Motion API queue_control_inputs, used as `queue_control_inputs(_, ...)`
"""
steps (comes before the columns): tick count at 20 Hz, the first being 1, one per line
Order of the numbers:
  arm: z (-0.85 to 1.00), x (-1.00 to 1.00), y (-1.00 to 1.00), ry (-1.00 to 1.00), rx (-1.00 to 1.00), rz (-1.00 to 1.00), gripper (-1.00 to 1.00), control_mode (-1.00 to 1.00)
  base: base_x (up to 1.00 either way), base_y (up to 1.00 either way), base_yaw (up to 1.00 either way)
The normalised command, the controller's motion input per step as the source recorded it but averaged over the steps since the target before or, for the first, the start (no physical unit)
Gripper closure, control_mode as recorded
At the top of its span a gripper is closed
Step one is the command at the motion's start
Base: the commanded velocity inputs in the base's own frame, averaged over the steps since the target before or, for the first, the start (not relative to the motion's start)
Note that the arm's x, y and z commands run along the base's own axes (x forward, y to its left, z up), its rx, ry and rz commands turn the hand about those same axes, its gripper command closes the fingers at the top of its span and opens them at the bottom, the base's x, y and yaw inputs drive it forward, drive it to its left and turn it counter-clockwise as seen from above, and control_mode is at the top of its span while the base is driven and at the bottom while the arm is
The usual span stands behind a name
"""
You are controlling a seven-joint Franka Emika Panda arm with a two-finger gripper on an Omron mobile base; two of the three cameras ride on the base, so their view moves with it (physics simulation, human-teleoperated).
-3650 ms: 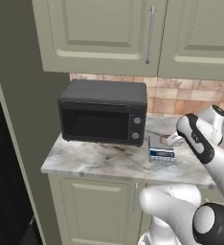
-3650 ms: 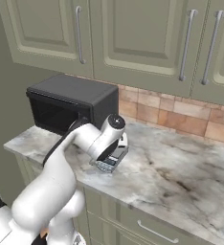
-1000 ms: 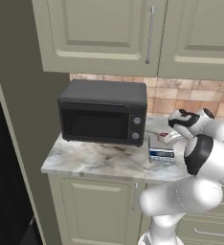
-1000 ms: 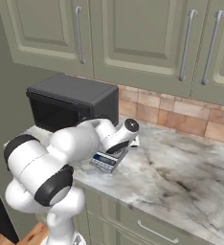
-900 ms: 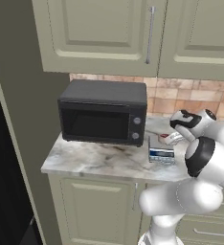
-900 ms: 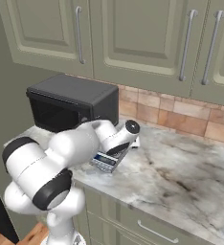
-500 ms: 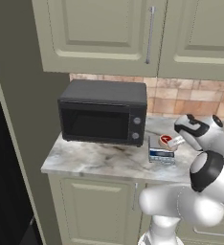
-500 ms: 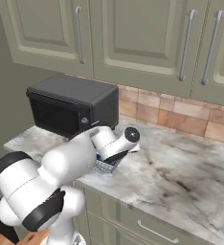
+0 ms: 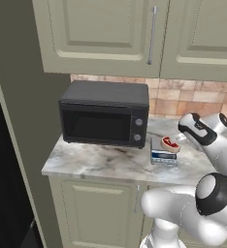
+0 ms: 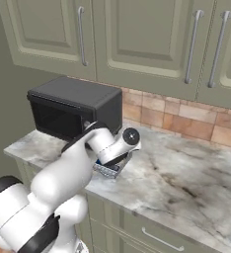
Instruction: Take the steak from the fridge and place it on the digital scale on the counter by the fridge. Wait a few seconds for a reading, then move it to the plate on the dining counter.
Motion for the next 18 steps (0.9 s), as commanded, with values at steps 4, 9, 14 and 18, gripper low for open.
queue_control_inputs(4, 0.39, 0.00, 0.00, 0.00, -0.01, 0.00, -1.00, -1.00, 0.00, 0.00, 0.00)
queue_control_inputs(9, 0.05, 0.00, 0.00, 0.01, -0.03, 0.00, -1.00, -1.00, 0.00, 0.00, 0.00)
queue_control_inputs(14, 0.00, 0.00, 0.00, 0.03, -0.02, 0.00, -1.00, -1.00, 0.00, 0.00, 0.00)
queue_control_inputs(18, 0.00, 0.00, 0.00, 0.04, -0.01, 0.00, -1.00, -1.00, 0.00, 0.00, 0.00)
